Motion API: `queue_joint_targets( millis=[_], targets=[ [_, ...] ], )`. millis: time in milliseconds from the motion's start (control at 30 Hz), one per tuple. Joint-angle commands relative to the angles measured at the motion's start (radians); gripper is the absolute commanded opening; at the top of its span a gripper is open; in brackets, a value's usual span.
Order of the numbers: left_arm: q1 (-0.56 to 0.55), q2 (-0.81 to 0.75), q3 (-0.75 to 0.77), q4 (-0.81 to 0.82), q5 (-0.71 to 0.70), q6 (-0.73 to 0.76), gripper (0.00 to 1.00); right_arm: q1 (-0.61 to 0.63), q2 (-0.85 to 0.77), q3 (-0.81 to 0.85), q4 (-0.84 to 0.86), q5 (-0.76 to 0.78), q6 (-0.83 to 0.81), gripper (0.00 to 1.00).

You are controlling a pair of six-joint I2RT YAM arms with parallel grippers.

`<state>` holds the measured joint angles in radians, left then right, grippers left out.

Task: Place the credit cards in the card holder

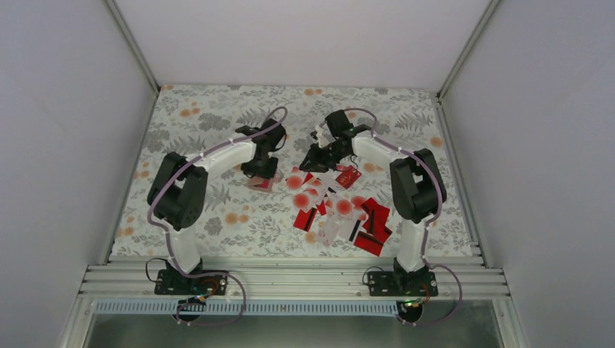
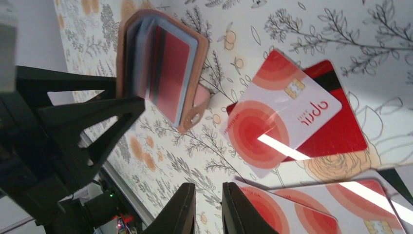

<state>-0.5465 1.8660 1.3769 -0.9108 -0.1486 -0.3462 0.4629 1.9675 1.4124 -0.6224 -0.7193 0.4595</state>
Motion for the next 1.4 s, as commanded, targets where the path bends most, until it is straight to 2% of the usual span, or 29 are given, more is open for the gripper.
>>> queue_joint_targets(
  millis=[0, 167, 267, 433, 500, 600, 733, 800, 967, 1367],
  targets=[
    [-0.026, 0.040, 0.020, -0.016, 0.017, -0.040, 0.41, -0.006, -0.068, -0.043, 0.030, 0.024, -0.003, 0.15],
    [-0.026, 0.000, 0.007, 0.062, 0.237, -0.047, 0.52, -0.008, -0.091, -0.074, 0.050, 0.028, 0.014, 0.15],
    [-0.012, -0.069, 0.005, 0.115, 0.360, -0.040, 0.54, -0.007, -0.098, -0.087, 0.072, 0.014, 0.031, 0.15],
    [0.114, -0.213, 0.007, 0.117, 0.470, -0.009, 0.55, -0.005, -0.090, -0.107, 0.111, -0.018, 0.060, 0.16],
    [0.187, -0.249, 0.010, 0.063, 0.438, 0.025, 0.52, -0.003, -0.085, -0.107, 0.118, -0.022, 0.067, 0.16],
    [0.297, -0.279, -0.022, 0.036, 0.403, 0.078, 0.43, 0.001, -0.073, -0.103, 0.126, -0.026, 0.076, 0.16],
    [0.401, -0.281, -0.130, 0.089, 0.471, 0.108, 0.31, 0.008, -0.062, -0.092, 0.126, -0.031, 0.081, 0.16],
    [0.428, -0.278, -0.190, 0.145, 0.552, 0.111, 0.29, 0.010, -0.054, -0.084, 0.122, -0.032, 0.081, 0.16],
    [0.430, -0.254, -0.301, 0.269, 0.732, 0.119, 0.28, 0.015, -0.020, -0.079, 0.123, -0.057, 0.079, 0.16],
    [0.405, -0.128, -0.314, 0.345, 0.804, 0.168, 0.24, 0.047, 0.088, -0.014, 0.162, -0.072, 0.116, 0.16]
  ],
)
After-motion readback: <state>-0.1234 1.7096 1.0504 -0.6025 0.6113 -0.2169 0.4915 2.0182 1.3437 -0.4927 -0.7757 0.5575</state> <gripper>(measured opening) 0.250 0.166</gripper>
